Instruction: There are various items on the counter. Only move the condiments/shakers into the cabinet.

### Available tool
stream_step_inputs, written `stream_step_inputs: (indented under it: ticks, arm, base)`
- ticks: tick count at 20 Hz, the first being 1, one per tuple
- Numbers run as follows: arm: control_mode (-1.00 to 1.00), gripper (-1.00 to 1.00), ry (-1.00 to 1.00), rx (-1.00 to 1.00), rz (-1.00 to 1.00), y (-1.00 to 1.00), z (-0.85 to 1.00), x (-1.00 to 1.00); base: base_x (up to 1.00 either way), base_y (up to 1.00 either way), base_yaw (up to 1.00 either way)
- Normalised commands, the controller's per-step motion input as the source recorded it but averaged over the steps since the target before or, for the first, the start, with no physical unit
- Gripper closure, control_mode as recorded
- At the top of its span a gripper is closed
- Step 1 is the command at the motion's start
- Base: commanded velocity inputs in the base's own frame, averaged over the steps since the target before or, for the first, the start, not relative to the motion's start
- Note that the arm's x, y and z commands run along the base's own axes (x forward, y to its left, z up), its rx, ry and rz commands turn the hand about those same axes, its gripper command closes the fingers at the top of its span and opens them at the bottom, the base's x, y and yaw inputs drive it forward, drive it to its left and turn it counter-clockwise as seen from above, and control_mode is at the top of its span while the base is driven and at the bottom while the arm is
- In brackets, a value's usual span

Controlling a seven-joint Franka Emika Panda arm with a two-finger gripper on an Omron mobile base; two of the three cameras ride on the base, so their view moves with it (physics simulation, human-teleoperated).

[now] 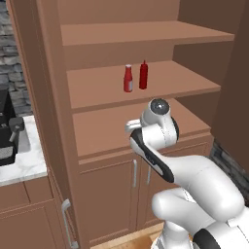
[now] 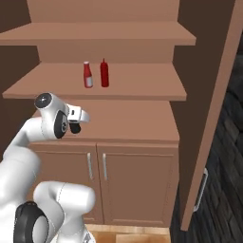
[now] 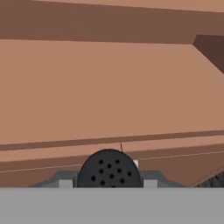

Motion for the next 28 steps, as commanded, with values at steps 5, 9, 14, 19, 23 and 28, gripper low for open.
stream_step_inputs:
  ticks: [5,9,14,19,23,28]
  arm:
    - [1.00,1.00,0.00,0.00,0.00,0.00,0.00,0.00]
    - [1.00,1.00,0.00,0.00,0.00,0.00,0.00,0.00]
    - [-1.00,1.00,0.10,0.01,0.00,0.00,0.35,-0.08]
    - [-1.00,1.00,0.11,0.03,0.05,0.25,0.85,-0.11]
    - [-1.00,1.00,0.02,0.03,0.11,0.38,0.99,-0.16]
    - [-1.00,1.00,-0.15,0.00,0.12,0.44,0.58,-0.27]
  base:
    - [0.28,0.00,0.00]
    - [0.01,0.00,0.00]
    - [0.00,0.00,0.00]
    - [0.00,0.00,0.00]
    - [0.00,0.00,0.00]
    - [0.00,0.00,0.00]
